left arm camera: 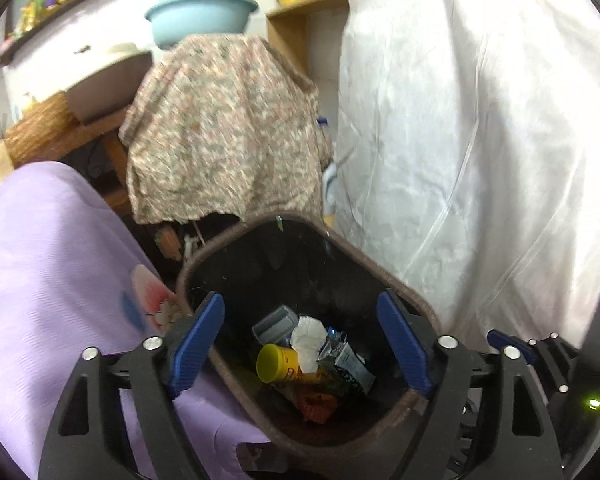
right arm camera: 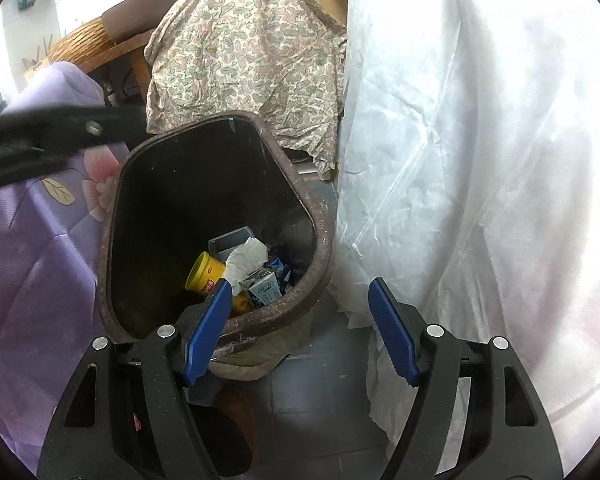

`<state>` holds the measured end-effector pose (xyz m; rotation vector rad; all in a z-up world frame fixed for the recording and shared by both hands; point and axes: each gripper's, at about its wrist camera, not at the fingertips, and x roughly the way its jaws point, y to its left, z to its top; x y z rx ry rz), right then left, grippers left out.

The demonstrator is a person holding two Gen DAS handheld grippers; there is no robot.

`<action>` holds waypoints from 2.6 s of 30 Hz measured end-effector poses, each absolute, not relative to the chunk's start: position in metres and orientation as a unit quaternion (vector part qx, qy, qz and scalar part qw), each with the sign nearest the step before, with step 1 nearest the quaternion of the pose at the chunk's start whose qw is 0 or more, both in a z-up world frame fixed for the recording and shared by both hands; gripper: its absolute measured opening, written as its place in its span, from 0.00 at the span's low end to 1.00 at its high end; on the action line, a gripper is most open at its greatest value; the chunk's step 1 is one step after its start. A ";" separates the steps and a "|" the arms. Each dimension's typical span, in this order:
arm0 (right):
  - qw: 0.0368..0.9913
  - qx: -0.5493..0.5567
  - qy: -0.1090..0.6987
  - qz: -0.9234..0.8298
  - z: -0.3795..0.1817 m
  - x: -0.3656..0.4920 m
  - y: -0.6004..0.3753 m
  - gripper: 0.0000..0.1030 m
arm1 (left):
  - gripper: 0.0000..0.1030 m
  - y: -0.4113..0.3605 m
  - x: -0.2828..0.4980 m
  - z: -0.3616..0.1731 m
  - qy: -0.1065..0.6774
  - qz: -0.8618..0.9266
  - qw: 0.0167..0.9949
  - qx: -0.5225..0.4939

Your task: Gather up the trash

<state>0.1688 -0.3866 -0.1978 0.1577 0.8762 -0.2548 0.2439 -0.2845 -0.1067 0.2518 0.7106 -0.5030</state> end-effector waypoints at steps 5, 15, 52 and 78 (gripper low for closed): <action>0.899 0.064 0.408 -0.145 -0.183 0.155 -0.387 0.73 | 0.83 -0.261 0.213 -0.069 0.307 -0.245 0.914 0.098; 0.930 0.038 0.339 -0.134 -0.118 0.109 -0.354 0.84 | 0.94 -0.194 0.146 -0.028 0.248 -0.211 0.942 0.082; 0.990 0.015 0.138 0.031 0.006 -0.039 -0.206 0.94 | 0.95 -0.039 0.009 0.010 0.140 -0.039 0.989 0.023; 0.988 0.012 0.148 0.035 0.005 -0.040 -0.199 0.94 | 0.95 -0.034 0.005 0.004 0.144 -0.041 0.989 0.010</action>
